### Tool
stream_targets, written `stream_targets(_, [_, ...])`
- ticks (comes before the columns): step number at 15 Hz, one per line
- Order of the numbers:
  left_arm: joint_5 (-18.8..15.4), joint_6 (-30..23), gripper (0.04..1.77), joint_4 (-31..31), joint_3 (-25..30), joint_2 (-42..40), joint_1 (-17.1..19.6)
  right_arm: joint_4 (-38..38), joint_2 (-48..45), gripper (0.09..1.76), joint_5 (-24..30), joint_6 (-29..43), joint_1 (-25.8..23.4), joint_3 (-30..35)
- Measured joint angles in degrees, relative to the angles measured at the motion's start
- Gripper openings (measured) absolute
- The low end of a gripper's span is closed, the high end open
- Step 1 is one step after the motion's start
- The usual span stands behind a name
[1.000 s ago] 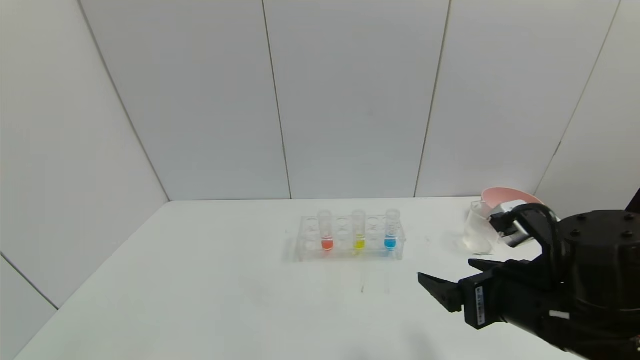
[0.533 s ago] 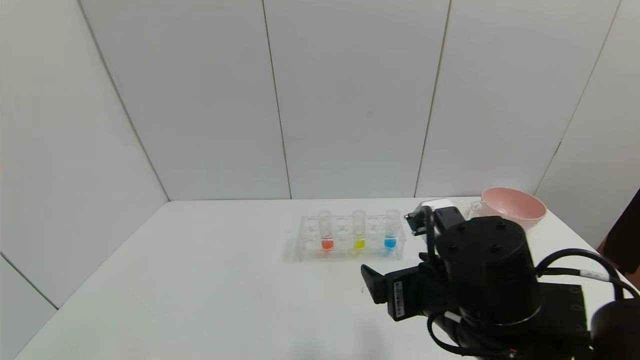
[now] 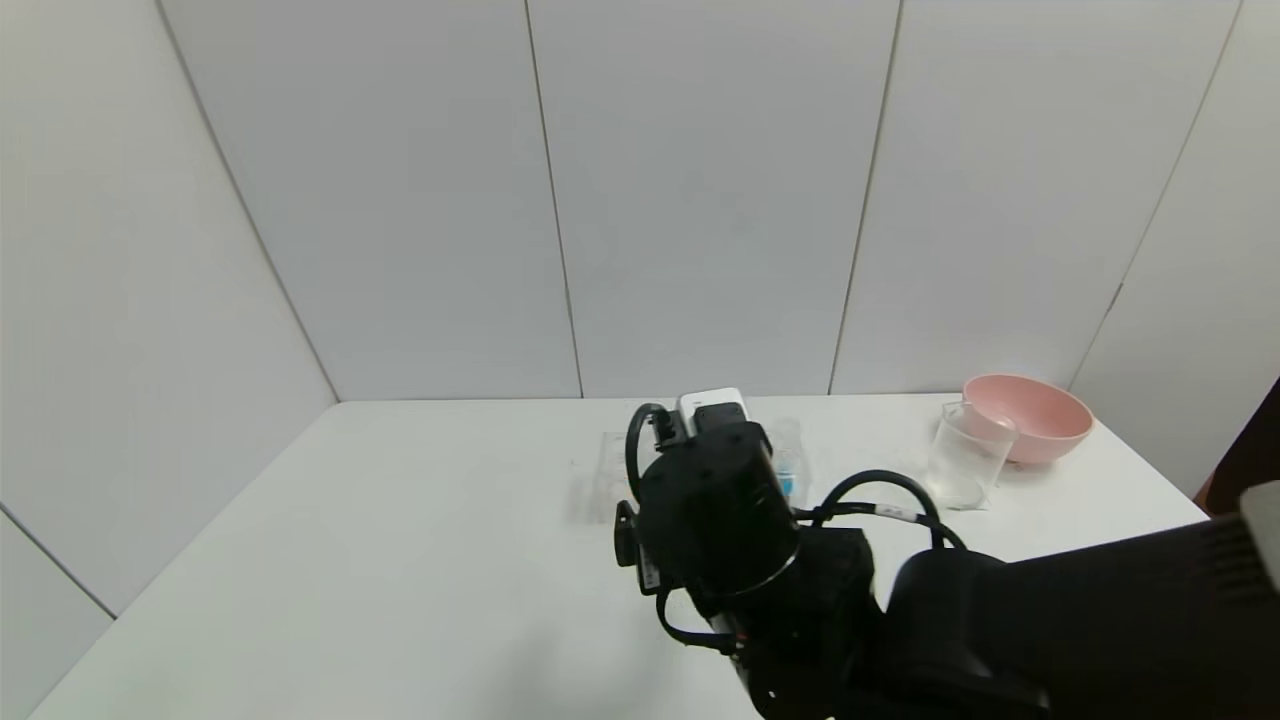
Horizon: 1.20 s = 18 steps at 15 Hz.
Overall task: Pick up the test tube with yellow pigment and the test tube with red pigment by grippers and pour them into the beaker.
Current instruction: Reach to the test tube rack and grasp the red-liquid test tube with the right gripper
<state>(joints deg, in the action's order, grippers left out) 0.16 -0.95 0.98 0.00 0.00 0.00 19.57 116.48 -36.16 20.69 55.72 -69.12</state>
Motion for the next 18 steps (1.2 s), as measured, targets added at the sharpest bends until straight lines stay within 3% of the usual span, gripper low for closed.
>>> stream_targets(9, [0.0,0.0,1.72,0.0,0.0,0.0,0.0,-10.8,16.1,1.71,-2.7,0.0,0.1,-23.8])
stream_targets(18, [0.0,0.0,1.72,0.0,0.0,0.0,0.0,-13.0,23.6,1.71,-3.6,-1.5,-3.9,-35.0])
